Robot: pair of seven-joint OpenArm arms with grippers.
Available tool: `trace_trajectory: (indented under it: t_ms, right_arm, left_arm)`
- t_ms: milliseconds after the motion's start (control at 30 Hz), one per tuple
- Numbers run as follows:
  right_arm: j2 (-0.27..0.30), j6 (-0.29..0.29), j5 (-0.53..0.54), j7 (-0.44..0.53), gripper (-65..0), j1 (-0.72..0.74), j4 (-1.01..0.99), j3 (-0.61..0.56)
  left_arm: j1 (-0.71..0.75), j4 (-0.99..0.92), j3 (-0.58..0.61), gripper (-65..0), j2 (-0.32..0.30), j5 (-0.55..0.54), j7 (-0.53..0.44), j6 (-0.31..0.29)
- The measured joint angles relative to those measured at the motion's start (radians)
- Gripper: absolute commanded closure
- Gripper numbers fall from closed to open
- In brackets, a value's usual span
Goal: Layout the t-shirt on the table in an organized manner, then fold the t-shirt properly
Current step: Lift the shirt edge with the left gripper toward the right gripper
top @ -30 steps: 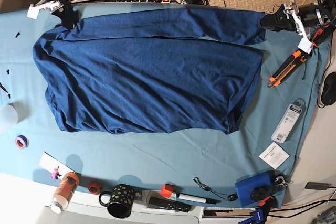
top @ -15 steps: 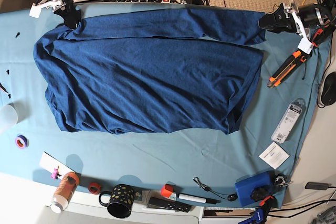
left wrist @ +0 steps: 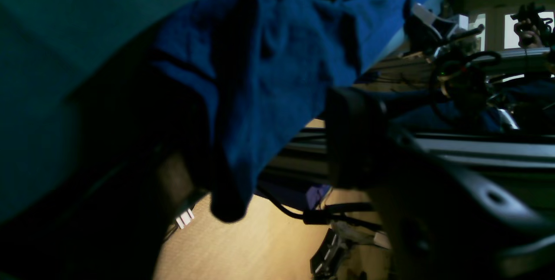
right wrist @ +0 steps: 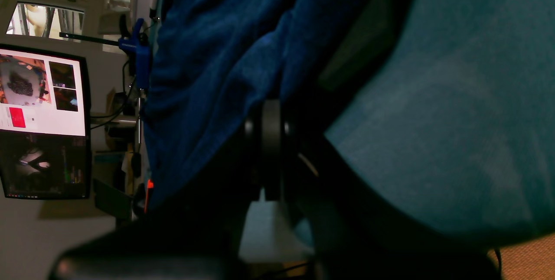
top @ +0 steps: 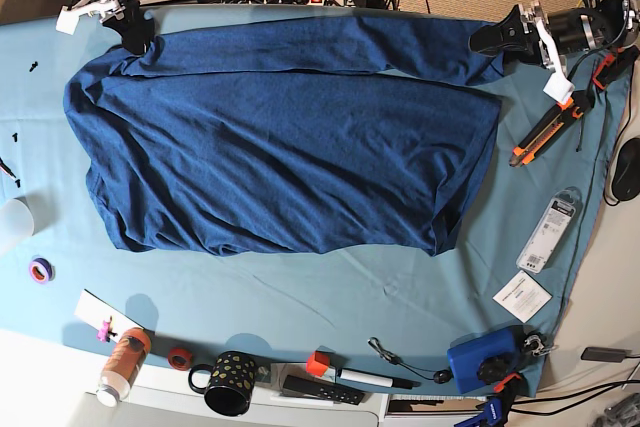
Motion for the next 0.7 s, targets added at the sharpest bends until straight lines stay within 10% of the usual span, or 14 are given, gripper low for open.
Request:
trace_trajectory:
  t_ms: [100,700]
  right_arm:
    - [0.0,0.0,0.001,-0.003,0.0,0.0,0.0,0.0]
    - [-0.011,0.0,0.129,-0.06,0.0,-0.067,0.08,0.05]
  left_arm:
    - [-0.002,0.003,0.003,0.0,-0.002,0.009,0.006,0.01]
    - [-0.002,0.006,0.003,0.0,-0.005,-0.007,0.008,0.001]
